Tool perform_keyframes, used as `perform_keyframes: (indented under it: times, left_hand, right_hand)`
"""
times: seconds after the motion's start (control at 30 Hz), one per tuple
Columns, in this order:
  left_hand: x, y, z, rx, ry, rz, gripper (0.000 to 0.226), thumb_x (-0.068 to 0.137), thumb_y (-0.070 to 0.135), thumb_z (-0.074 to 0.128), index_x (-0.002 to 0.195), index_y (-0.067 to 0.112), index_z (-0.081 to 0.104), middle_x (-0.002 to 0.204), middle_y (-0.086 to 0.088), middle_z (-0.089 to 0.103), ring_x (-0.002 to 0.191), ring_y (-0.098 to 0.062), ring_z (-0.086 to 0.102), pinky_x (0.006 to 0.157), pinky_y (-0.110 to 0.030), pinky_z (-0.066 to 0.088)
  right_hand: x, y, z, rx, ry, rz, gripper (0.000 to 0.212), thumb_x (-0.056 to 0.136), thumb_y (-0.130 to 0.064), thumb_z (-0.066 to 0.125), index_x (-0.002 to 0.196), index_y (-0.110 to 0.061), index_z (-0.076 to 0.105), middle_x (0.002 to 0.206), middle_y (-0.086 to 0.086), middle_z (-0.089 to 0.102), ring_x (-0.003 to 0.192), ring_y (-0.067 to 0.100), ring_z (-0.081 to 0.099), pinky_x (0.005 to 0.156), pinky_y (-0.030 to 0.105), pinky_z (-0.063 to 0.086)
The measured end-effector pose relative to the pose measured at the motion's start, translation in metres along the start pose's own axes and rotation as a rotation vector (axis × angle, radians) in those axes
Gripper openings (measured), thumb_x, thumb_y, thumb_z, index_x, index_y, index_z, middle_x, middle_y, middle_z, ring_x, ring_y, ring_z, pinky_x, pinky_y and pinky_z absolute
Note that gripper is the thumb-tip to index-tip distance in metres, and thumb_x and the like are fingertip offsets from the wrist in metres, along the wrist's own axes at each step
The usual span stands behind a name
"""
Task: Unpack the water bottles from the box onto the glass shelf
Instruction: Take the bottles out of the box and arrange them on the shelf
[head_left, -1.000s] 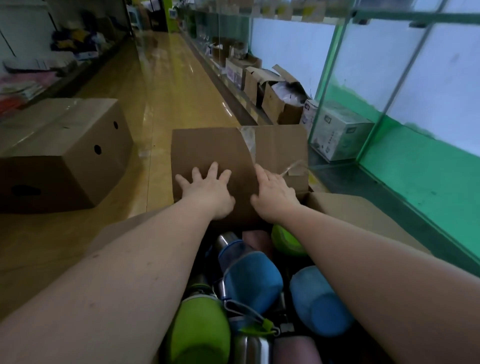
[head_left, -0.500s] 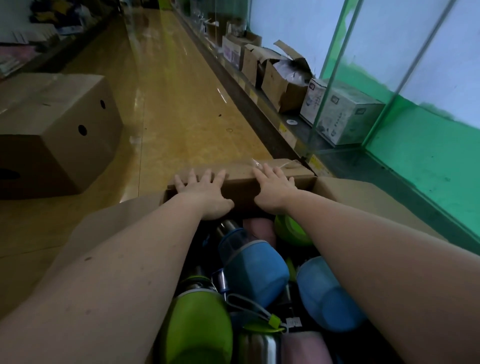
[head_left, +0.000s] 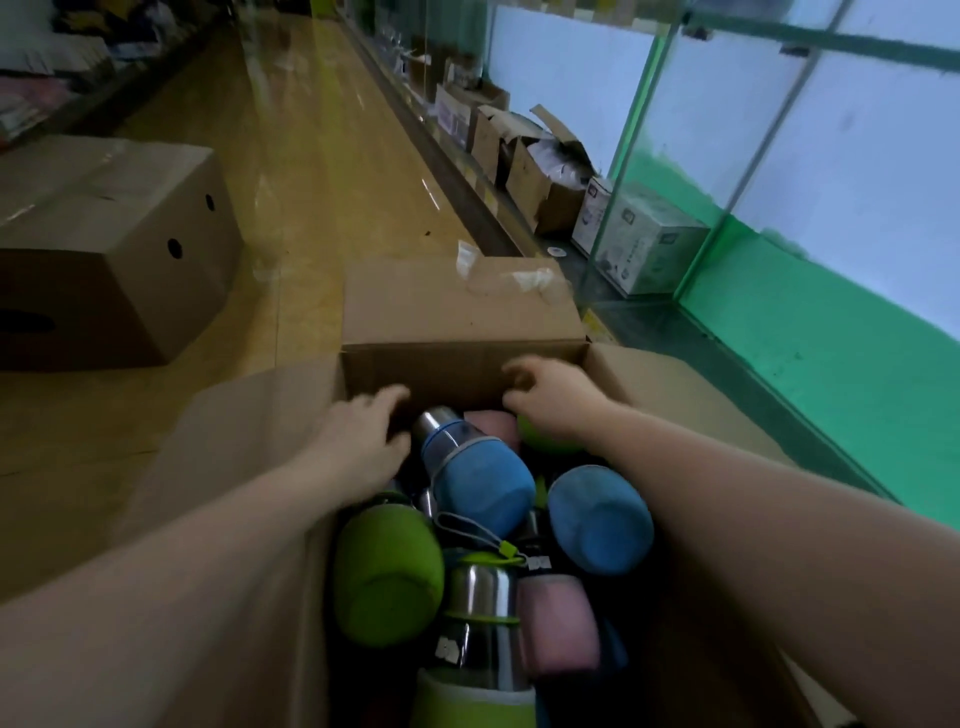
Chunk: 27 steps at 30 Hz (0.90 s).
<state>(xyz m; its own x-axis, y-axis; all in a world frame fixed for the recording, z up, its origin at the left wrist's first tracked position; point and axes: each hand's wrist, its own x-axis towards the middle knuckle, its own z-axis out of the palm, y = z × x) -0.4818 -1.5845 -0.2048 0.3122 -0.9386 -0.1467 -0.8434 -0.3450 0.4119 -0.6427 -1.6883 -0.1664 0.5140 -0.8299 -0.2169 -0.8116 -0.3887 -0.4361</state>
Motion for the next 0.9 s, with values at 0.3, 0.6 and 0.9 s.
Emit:
perform_keyframes:
  times: [0.3, 0.6, 0.9]
  left_hand:
    - [-0.041, 0.037, -0.003, -0.13, -0.036, -0.083, 0.05, 0.095, 0.025, 0.044, 0.143, 0.018, 0.033, 0.137, -0.012, 0.046, 0.125, -0.03, 0.045, 0.097, -0.033, 0.038]
    - [-0.034, 0.055, 0.009, -0.334, -0.055, -0.16, 0.05, 0.094, 0.017, 0.044, 0.143, 0.02, 0.033, 0.135, -0.009, 0.05, 0.119, -0.025, 0.051, 0.086, -0.027, 0.039]
    - [-0.013, 0.04, 0.026, -0.522, -0.071, -0.291, 0.048, 0.094, 0.026, 0.044, 0.141, 0.018, 0.035, 0.128, -0.009, 0.054, 0.114, -0.028, 0.054, 0.098, -0.038, 0.045]
  right_hand:
    - [-0.032, -0.015, 0.04, -0.048, -0.122, 0.073, 0.051, 0.095, -0.025, 0.047, 0.143, -0.009, 0.036, 0.139, 0.01, 0.05, 0.126, 0.027, 0.048, 0.095, 0.027, 0.04]
    - [-0.012, -0.019, 0.064, 0.0, -0.118, 0.145, 0.055, 0.094, -0.023, 0.049, 0.142, -0.007, 0.029, 0.143, 0.018, 0.037, 0.132, 0.033, 0.038, 0.107, 0.039, 0.036]
    - [-0.005, 0.003, 0.079, 0.252, -0.144, 0.37, 0.093, 0.072, -0.047, 0.074, 0.141, -0.009, 0.024, 0.134, 0.014, 0.044, 0.118, 0.029, 0.052, 0.091, 0.034, 0.045]
